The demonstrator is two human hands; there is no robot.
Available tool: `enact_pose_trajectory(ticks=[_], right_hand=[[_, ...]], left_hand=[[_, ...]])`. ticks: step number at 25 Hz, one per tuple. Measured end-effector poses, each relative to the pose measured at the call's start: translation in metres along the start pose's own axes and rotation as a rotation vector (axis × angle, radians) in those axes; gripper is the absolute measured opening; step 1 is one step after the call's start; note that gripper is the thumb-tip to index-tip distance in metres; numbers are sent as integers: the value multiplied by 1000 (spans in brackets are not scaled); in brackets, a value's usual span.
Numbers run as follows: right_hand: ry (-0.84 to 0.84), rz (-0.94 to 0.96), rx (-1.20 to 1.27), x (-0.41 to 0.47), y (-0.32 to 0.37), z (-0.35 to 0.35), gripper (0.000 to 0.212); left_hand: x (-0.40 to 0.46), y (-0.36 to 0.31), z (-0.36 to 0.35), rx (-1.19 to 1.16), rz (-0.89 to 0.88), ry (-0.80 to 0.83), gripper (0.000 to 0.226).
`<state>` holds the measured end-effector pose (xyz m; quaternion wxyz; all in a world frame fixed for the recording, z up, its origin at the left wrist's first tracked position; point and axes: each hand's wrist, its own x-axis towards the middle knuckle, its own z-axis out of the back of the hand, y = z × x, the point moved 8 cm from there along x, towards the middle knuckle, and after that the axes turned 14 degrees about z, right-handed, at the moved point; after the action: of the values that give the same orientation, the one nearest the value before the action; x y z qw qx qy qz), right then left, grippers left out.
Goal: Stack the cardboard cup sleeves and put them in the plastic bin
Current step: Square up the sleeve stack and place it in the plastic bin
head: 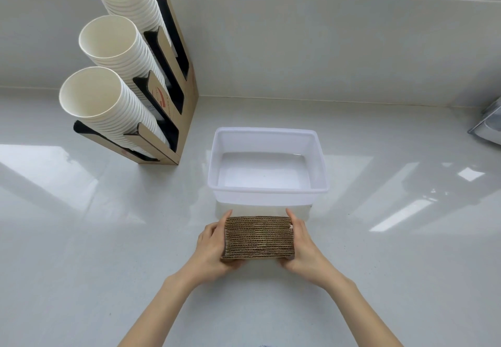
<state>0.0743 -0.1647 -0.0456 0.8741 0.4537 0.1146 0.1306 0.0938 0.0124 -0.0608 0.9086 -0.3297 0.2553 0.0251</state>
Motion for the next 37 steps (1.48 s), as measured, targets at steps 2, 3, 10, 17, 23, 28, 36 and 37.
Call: enact_pose_trajectory(ticks=[2, 3, 10, 17, 23, 28, 36, 37], right_hand=[[-14, 9, -7, 1, -2, -2, 93], [-20, 10, -7, 1, -2, -3, 91], [-66, -31, 91, 1, -5, 5, 81], [-71, -17, 77, 2, -7, 4, 68], [-71, -34, 172, -1, -5, 4, 64], [-30, -98, 383, -12, -1, 10, 64], [7, -57, 619, -11, 26, 32, 62], [-12, -36, 630, -8, 31, 37, 62]], left_hand=[[2, 1, -2, -10, 9, -22, 114], [2, 0, -1, -25, 6, -35, 111], [-7, -20, 11, -39, -81, -74, 96], [-1, -2, -2, 26, 12, 176, 112], [-6, -11, 7, -156, -70, 136, 73], [-11, -15, 10, -322, -84, 218, 70], [-29, -46, 39, -527, -72, 310, 64], [-30, -51, 44, -551, -79, 307, 64]])
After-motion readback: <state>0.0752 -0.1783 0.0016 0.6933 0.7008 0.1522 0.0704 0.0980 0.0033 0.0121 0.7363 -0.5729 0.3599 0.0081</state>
